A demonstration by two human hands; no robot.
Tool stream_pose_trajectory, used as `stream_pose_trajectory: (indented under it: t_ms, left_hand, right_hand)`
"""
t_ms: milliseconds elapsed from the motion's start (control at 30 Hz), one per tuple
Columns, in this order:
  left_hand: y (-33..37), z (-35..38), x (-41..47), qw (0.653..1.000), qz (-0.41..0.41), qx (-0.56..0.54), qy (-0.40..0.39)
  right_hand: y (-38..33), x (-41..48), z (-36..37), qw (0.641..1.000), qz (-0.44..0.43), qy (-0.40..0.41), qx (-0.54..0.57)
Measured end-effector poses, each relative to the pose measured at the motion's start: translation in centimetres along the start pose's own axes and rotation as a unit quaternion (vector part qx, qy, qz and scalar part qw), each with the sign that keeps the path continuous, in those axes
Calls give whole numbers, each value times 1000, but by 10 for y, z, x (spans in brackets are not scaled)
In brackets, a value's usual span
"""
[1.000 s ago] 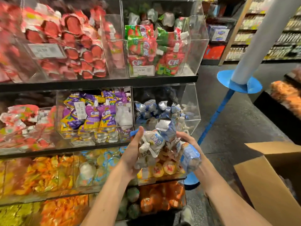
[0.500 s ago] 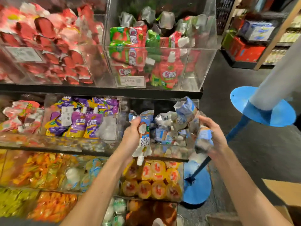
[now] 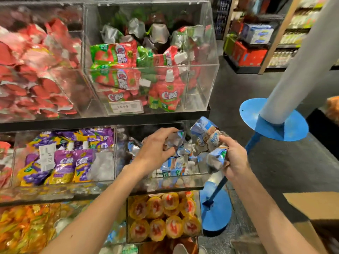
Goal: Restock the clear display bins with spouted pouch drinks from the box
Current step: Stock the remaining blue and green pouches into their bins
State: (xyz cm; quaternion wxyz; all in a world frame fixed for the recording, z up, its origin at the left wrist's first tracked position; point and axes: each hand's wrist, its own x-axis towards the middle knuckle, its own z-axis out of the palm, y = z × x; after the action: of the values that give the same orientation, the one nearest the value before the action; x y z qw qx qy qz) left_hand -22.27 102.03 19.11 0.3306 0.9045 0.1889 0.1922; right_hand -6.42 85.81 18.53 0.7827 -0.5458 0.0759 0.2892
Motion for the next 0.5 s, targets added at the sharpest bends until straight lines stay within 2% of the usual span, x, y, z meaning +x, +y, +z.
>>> stream_pose_trajectory:
  t_ms: [100,167,300,433,500]
  left_hand:
    - [-20,16,17,982,89,153,-65]
    - [-25,27,32,961,110,234,-101]
    - [-28,51,51,918,98,343,-172]
    - [-30,73,64,917,44,350,-186]
    - [-35,78,66,902,48,381,-200]
  right_hand:
    - [0,-2,2,1000,-13,9,-7]
    - [0,-3,1,1000,-17,7,-12]
    - [-3,-7,1,1000,-17,10,-17]
    - [-6,-11,0,1000,-6,3,-16]
    - [-6,-12,-1,1000,0,-1,-12]
